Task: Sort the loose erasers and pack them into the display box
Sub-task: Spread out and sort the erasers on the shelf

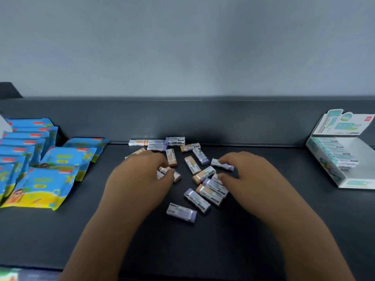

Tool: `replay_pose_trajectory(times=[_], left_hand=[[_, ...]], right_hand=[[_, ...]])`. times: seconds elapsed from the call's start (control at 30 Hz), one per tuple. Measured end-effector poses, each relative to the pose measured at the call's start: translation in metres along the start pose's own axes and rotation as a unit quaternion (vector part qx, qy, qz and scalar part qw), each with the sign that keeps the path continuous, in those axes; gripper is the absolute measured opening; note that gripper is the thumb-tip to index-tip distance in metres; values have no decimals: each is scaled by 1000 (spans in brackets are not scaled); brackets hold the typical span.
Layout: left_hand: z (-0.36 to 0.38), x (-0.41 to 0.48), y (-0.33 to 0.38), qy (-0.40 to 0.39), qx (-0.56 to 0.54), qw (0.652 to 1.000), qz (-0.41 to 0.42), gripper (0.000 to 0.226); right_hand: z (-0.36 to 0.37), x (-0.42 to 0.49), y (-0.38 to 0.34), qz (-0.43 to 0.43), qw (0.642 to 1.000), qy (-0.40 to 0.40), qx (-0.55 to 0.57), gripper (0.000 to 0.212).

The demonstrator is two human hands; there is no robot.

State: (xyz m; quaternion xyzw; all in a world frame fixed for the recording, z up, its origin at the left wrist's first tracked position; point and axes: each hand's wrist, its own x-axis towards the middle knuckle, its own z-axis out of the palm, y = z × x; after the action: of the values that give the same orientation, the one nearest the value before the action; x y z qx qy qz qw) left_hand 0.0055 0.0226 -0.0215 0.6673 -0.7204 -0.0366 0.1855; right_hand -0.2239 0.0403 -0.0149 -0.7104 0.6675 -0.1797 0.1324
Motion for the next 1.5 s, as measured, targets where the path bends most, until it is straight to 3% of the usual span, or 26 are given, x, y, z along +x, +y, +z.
replay_pose_trajectory(times=[0.27, 0.4, 0.47, 0.57, 0.77, 0.87, 0.97, 1.27, 1.43, 1.5], left_hand=[[-16, 16, -59, -37, -27, 996, 75, 19], [-20, 21, -86, -64, -35, 993, 93, 19], [-21, 22, -93, -82, -46, 991, 97, 20], [-19, 22, -98, -91, -55, 988, 109, 21], [-6, 30, -95, -78, -64, 982, 160, 34], [3, 35, -95, -101, -55, 974, 195, 47], [9, 36, -95, -108, -35, 969, 219, 47], [-6, 31, -88, -59, -25, 981, 185, 16], [-16, 25, -87, -48, -116, 986, 106, 19], [-24, 23, -82, -51, -179, 977, 101, 32]], right_hand=[[23, 20, -26, 98, 994, 11, -42, 30], [30, 26, -37, 131, 988, 2, -78, 17], [30, 26, -48, 139, 989, 16, -57, 22], [32, 27, -74, 103, 993, 39, -37, 31], [65, 41, -105, 2, 995, 3, -95, 20], [74, 43, -109, -3, 995, 11, -97, 19], [74, 42, -107, 20, 994, 9, -112, 19], [67, 46, -105, 76, 991, -9, -106, 12], [63, 39, -107, 85, 994, 13, -69, 13], [55, 35, -106, 91, 995, 27, -20, 9]])
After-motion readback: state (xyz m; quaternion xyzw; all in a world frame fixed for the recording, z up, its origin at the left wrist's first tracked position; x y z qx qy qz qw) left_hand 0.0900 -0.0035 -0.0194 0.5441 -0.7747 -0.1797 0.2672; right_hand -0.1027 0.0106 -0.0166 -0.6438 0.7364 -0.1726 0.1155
